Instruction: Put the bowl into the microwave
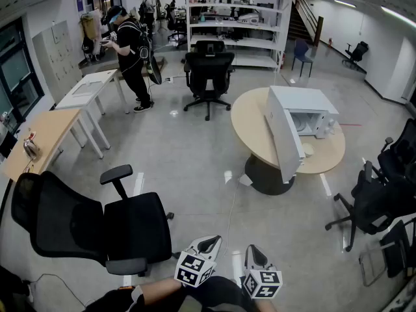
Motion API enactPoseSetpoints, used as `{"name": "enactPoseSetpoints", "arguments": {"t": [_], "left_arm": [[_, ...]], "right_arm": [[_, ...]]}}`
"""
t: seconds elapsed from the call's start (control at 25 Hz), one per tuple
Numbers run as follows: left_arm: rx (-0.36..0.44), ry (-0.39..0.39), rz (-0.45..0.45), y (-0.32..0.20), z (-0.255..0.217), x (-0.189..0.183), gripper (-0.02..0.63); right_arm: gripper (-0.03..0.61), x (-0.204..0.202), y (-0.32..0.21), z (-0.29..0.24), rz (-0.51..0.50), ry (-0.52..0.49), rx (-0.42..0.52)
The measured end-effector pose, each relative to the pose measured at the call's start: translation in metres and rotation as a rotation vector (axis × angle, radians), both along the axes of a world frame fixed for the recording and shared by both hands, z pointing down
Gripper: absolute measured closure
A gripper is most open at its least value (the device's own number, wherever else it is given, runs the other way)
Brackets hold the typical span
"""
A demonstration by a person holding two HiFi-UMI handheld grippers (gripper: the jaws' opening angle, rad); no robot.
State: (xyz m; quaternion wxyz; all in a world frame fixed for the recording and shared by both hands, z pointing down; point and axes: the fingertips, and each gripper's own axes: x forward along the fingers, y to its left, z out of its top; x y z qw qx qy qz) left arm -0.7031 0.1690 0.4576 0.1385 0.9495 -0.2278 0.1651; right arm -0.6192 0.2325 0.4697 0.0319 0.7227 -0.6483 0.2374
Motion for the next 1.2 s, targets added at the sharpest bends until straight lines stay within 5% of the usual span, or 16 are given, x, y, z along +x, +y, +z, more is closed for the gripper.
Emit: {"name": "enactPoseSetpoints", "arguments": {"t": [1.2], "left_arm": [[0.056, -0.037, 0.054, 0.099, 0.005, 0.131, 0.568]], "right_arm": [[0.563, 0.126, 0.093, 0.006, 0.031, -0.017, 0.049]]}}
